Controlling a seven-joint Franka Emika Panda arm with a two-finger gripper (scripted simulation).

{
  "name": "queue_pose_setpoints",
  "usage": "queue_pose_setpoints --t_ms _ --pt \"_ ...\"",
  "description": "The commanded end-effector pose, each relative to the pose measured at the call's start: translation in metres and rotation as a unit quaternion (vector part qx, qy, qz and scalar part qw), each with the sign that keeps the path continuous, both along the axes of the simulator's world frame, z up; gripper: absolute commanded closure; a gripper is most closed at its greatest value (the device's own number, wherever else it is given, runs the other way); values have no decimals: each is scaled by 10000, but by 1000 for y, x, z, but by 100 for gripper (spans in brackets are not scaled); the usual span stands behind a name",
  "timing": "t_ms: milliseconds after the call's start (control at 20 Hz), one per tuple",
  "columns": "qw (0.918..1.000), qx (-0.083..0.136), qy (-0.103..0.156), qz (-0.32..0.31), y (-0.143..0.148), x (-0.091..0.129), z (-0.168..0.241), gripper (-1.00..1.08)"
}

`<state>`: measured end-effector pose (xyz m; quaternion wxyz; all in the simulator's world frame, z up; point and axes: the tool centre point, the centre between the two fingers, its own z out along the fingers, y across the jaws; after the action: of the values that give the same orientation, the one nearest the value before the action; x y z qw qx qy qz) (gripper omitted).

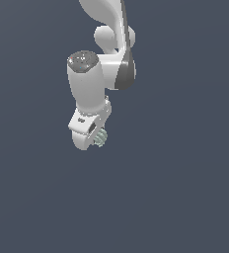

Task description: Pick up the object and move it to a goal position.

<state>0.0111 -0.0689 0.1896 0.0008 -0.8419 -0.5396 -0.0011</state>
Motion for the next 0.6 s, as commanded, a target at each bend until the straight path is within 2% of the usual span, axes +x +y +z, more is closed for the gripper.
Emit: queue_pose_setpoints --t_ms 0,550 --pt "10000 3 3 4 -20 8 21 108" --pt "10000 -2 4 3 -89 40 90 108"
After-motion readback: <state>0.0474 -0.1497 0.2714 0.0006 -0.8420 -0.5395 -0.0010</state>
